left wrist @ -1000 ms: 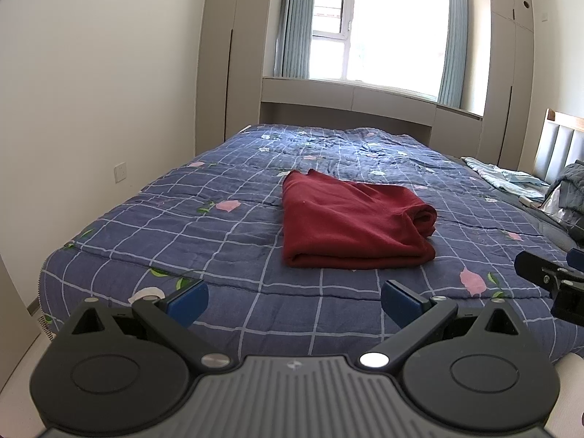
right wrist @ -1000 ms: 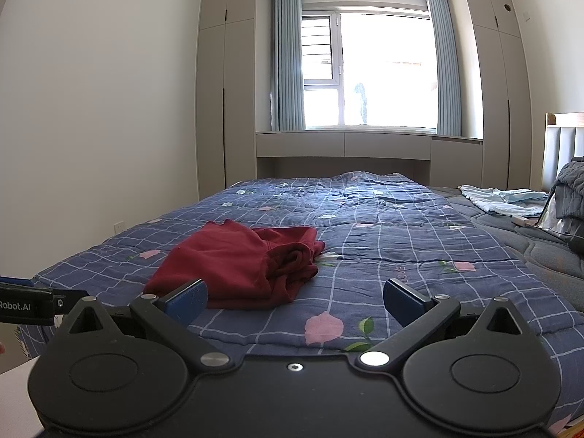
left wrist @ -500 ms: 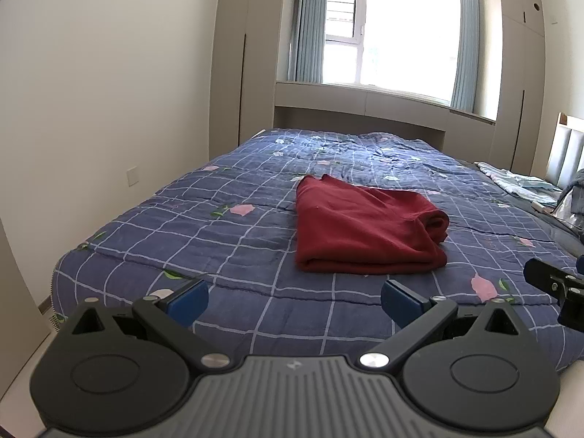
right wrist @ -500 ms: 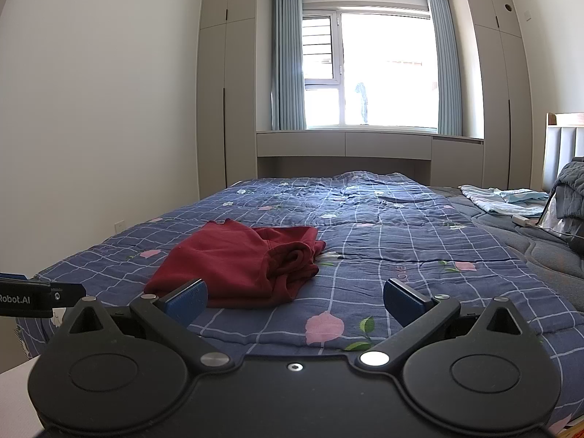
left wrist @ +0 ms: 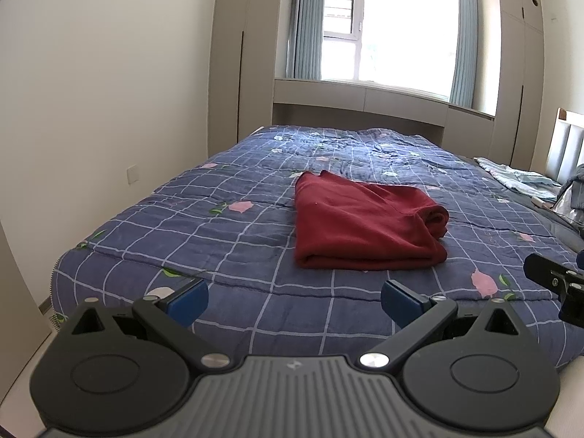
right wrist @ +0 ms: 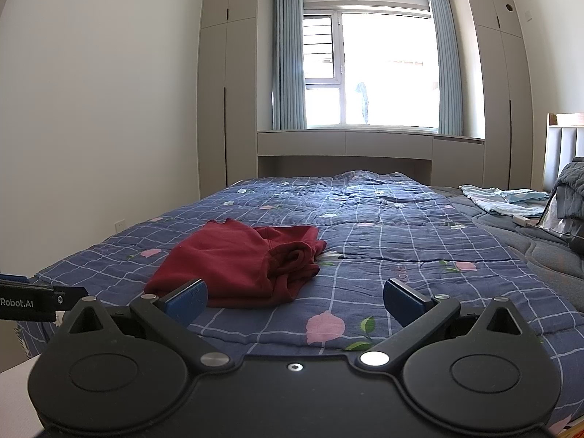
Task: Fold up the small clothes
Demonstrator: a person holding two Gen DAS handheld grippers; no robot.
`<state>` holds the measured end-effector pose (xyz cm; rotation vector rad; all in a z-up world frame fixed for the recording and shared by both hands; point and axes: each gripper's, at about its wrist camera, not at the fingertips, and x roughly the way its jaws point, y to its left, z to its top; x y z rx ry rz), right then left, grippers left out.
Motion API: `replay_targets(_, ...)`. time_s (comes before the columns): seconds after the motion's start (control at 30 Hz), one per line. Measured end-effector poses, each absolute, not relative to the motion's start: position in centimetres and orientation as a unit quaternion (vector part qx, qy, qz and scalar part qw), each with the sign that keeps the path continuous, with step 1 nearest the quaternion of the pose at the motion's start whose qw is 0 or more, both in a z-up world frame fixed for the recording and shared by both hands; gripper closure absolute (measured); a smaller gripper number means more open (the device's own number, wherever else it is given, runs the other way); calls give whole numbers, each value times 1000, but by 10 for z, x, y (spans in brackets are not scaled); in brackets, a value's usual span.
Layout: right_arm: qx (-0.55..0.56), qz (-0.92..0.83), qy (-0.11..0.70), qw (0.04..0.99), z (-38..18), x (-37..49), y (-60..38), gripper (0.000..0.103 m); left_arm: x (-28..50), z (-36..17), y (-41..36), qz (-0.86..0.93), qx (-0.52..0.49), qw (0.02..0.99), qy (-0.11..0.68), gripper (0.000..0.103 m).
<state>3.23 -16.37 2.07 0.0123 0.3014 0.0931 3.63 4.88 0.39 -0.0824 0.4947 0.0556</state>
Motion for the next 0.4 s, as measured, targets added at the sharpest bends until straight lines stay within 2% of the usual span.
replay_targets(0.4,6,47,151,987,18,32,-164,1,36,4,49,28,-40,968,245,0)
